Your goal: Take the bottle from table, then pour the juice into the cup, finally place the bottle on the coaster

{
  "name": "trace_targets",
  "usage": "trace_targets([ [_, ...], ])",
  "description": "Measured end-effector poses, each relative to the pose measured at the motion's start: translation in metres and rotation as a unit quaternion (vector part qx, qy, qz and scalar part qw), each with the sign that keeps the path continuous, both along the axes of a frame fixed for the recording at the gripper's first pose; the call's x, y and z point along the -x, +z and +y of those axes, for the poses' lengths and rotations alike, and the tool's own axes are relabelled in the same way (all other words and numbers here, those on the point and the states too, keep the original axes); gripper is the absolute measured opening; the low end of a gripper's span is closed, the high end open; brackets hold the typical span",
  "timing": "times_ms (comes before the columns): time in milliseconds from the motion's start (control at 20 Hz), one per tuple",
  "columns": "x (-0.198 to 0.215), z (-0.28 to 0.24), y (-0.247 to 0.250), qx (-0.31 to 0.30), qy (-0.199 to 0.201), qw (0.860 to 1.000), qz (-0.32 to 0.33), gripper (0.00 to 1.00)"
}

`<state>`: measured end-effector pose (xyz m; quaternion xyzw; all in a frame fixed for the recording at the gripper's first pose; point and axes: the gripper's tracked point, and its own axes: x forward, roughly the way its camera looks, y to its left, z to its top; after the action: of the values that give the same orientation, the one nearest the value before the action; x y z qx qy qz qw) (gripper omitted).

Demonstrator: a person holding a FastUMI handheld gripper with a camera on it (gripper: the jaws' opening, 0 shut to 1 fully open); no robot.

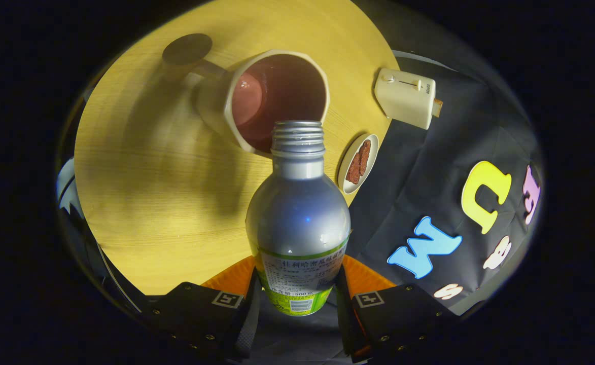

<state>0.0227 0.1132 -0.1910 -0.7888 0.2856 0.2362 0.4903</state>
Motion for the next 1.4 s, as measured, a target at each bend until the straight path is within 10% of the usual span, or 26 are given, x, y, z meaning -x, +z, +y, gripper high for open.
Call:
trace_targets([
  [500,0.018,-0.009,-0.035,-0.218,-0.113,0.969,0.028,0.66],
  [1150,0.014,-0.001,-0.050,-0.487,-0.220,0.844,0.045,0.66],
  [1400,-0.002,0.013,-0.041,-0.587,-0.245,0.770,0.047,0.66],
])
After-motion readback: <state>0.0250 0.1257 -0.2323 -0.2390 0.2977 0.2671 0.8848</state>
